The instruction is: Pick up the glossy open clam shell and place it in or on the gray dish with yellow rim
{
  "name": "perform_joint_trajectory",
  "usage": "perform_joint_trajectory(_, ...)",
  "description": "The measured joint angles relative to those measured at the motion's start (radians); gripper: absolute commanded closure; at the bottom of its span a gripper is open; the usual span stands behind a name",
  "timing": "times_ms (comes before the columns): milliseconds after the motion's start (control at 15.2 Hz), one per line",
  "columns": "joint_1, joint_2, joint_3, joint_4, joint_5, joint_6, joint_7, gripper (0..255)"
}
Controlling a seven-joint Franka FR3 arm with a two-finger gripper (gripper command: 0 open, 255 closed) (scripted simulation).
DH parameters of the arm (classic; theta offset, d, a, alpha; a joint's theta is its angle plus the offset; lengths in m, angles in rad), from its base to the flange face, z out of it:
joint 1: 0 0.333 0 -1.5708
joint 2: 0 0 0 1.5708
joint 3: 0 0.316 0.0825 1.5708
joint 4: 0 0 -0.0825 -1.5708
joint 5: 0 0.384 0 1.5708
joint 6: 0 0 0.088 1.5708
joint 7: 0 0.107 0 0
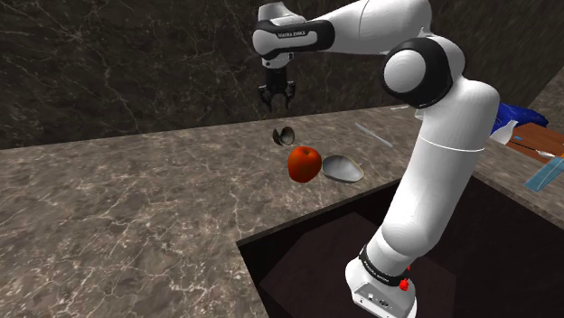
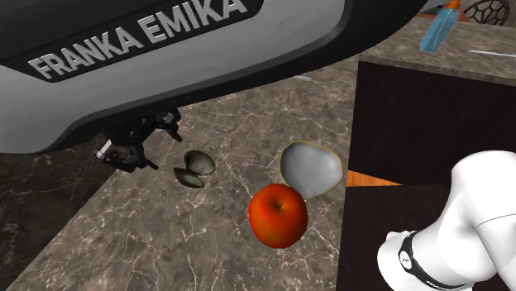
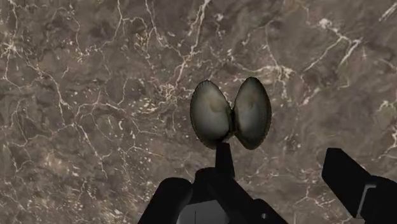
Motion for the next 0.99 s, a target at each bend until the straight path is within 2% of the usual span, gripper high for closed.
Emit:
perform_joint_trajectory(462,-0.063,-0.008,0.001,-0.219,0.129,0.271,-0.191,0)
perform_joint_trajectory(990,-0.070,0.019,0.001,-0.288,0.140,0.373,-0.209,0)
